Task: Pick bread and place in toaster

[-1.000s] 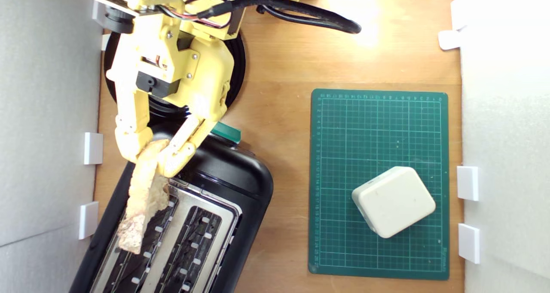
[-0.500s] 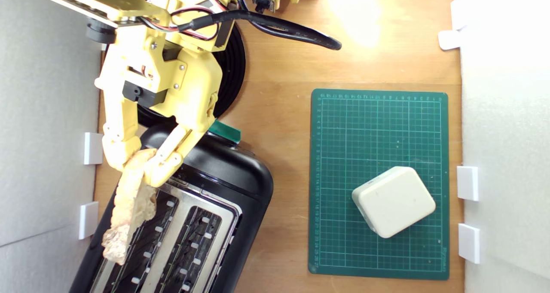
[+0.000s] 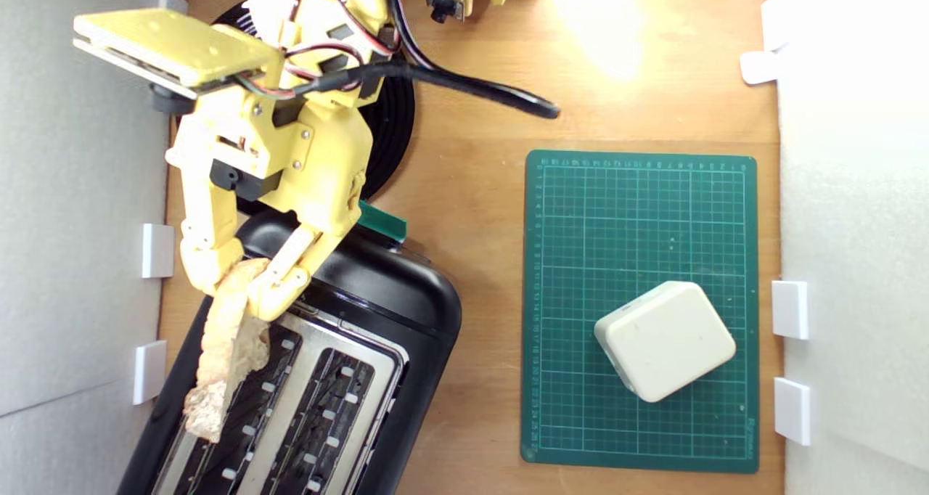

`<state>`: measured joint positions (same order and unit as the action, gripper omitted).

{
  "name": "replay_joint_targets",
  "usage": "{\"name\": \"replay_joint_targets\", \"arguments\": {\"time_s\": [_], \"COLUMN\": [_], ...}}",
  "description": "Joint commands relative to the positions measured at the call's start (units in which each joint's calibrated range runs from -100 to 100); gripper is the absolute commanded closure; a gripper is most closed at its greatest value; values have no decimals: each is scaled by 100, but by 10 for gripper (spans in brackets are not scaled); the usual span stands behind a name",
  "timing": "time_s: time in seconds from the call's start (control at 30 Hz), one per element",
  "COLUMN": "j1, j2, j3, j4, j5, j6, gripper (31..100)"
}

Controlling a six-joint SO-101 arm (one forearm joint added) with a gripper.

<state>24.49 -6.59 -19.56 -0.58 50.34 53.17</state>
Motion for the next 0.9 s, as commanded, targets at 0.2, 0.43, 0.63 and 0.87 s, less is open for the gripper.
{"name": "replay_joint_targets", "arguments": {"time_s": [0.2, 0.43, 0.63, 0.87], "j1": [-15, -23, -23, -23], "j2": [-89, -89, -73, 185], "j3": [-346, -346, -346, -355], "j4": [3, 3, 3, 3], "j5": [-239, -239, -247, -273], "j6": [-25, -25, -25, -15], "gripper": [802, 802, 802, 802]}}
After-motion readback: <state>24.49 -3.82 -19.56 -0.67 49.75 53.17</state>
